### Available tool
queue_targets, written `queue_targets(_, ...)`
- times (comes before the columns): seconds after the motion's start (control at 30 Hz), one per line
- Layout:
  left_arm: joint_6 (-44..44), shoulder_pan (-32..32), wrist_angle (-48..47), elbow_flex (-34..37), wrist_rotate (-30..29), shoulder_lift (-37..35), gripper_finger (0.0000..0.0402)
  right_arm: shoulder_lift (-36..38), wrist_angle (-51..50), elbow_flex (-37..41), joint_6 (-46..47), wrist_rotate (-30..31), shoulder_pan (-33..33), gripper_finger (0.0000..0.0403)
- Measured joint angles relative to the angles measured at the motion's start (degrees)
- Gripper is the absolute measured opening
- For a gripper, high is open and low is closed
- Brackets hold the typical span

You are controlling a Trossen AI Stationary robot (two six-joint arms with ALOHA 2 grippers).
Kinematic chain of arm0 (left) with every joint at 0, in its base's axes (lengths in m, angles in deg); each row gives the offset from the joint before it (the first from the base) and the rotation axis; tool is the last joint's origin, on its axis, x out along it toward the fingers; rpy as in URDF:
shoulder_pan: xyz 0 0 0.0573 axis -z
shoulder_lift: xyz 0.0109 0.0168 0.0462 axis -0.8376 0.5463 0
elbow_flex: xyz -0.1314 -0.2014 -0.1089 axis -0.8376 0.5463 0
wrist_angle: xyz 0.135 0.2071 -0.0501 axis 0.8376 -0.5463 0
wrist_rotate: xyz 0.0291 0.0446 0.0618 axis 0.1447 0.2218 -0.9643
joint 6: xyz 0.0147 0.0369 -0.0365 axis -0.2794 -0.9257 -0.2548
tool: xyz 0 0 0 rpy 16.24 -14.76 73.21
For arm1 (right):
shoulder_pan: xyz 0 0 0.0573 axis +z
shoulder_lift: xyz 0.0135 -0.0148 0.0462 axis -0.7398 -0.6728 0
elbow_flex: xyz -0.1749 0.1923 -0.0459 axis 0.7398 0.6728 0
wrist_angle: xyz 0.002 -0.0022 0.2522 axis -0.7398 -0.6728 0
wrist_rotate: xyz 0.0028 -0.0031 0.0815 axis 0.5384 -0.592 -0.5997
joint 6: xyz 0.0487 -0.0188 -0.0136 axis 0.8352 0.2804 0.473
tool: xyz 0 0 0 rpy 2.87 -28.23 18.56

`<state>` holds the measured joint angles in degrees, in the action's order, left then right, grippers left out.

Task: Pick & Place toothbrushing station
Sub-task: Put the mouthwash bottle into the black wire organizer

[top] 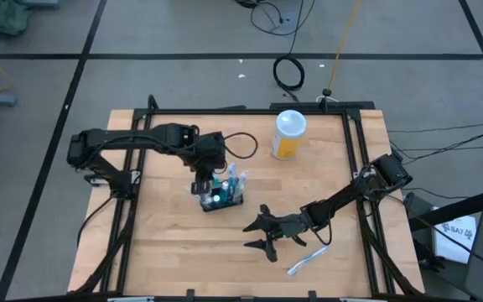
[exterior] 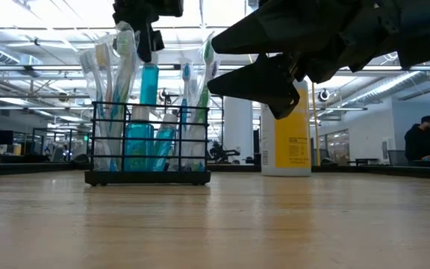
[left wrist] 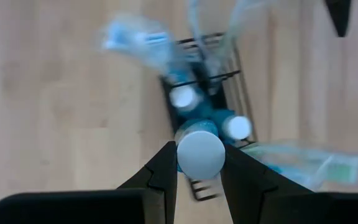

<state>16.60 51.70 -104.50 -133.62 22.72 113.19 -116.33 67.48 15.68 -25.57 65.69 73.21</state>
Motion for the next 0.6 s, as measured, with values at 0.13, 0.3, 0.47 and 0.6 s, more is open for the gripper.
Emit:
queue_targets(0.13, 1.5, 0.1, 0.4, 0.0, 4.6, 2.1, 0.0097, 0.0, -0.1, 0.0, 0.0, 0.0, 0.0, 0.0226)
queue_targets(0.3, 1.2, 0.5, 0.3, 0.0, 3.7, 4.0, 0.0097, 0.0, -0.3, 0.0, 0.0, 0.0, 0.0, 0.0226)
queue_targets(0.47, -0.2, 0.3, 0.1, 0.0, 3.5, 5.0, 0.0097, 0.0, -0.3, 0.0, 0.0, 0.0, 0.0, 0.0226)
queue_targets(0.6, 0.1, 0.3, 0.1, 0.0, 3.5, 5.5, 0.0097, 0.0, -0.4, 0.0, 0.0, 0.0, 0.0, 0.0222)
